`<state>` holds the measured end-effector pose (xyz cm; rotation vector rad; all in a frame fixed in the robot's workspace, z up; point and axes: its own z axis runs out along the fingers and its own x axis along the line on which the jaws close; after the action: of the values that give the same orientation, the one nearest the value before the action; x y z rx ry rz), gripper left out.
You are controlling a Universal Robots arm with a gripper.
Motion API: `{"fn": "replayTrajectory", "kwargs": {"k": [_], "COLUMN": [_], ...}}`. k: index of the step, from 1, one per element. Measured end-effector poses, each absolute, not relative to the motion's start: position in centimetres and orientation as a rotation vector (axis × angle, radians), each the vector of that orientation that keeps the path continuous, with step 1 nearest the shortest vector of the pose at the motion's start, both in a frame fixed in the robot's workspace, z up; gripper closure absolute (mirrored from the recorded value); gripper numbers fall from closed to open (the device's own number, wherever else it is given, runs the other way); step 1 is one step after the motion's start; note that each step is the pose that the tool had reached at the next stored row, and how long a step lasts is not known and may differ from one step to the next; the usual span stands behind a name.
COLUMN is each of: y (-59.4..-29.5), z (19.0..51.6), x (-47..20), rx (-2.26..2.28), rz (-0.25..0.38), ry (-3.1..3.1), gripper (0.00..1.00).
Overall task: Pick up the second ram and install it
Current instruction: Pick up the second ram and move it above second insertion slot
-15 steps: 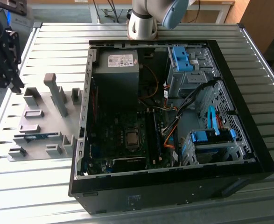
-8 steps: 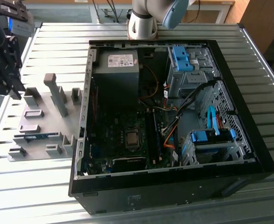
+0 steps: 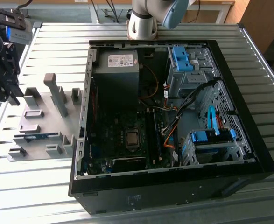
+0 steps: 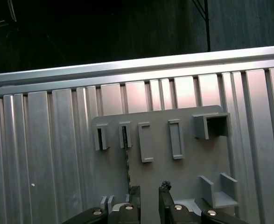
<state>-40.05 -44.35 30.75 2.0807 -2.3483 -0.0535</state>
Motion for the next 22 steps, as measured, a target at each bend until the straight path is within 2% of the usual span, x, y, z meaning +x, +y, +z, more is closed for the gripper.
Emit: {"fn": "replayTrajectory", "kwargs": {"k": [22], "y": [-45.2], "z": [28.1], "x": [-40.2], "rx": [2.155], "rz": [-0.051], "ry": [-2.280], "gripper": [0.70]}}
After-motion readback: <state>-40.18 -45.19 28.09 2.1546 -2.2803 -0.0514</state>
